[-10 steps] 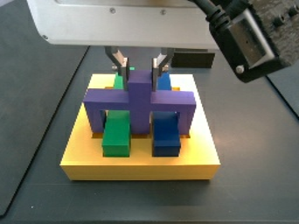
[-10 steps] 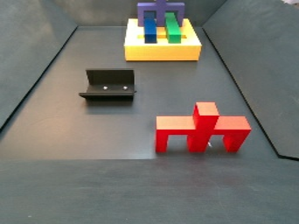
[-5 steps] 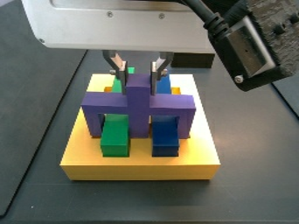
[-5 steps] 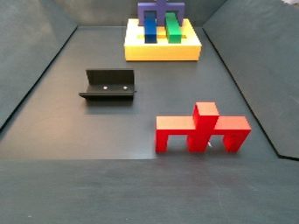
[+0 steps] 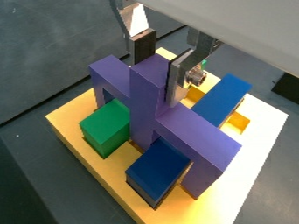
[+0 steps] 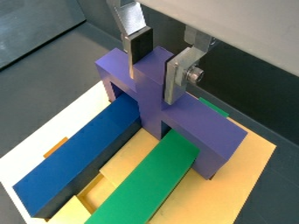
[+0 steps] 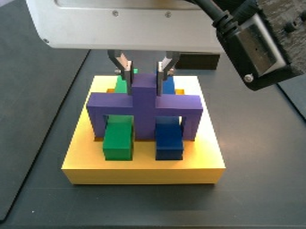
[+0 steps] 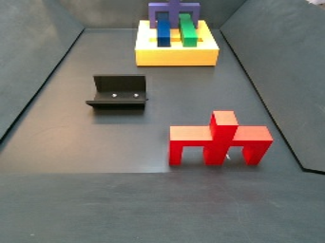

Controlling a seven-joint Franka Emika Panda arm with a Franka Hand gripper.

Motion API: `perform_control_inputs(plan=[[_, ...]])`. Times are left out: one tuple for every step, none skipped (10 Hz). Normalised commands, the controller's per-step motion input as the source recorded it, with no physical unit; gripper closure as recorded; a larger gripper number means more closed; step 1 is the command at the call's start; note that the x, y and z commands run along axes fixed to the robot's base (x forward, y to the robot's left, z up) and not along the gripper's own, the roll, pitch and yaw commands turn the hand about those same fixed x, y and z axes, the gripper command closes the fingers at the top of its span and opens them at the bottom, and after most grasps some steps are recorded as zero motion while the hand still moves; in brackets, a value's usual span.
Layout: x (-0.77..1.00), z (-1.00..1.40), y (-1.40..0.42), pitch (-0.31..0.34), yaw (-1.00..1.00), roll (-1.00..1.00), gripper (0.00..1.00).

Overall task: Pick up the purple object. Move up. Move to above the board. Insert the purple object.
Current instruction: Insert the purple object.

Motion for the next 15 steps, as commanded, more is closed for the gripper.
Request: perform_control_inputs(plan=[[0.00,-0.17,-0.05,0.000,0.06,0.25,1.00],[0.00,-0.28,-0.04,0.000,0.01,0.21,1.00],[0.00,-0.27,-0.03,0.000,0.00,0.18,1.00],[0.00,-0.32,-0.07,0.000,0.00,0.16,1.00],[0.00,-0.27,-0.11,0.000,0.00,0.06,1.00],[0.06,-0.08,-0.10,-0.013,0.00,-0.03,1.00],[0.00,-0.08,-0.02,-0.040,0.00,-0.03,1.00],[0.00,-0.07,0.00,-0.004,0.00,0.00,1.00],[0.13,-0.11,0.00,0.000,0.00,-0.03,1.00],[0.34,-0.20,0.00,0.026,0.00,0.00,1.00],[0.45,-0.27,0.00,0.081,0.00,0.02,1.00],[0.45,-0.29,0.00,0.081,0.00,0.03,1.00],[0.34,-0.28,0.00,0.093,0.00,0.07,1.00],[0.00,-0.30,0.08,0.099,0.00,0.13,1.00],[-0.11,-0.39,0.15,0.084,-0.02,0.12,1.00]])
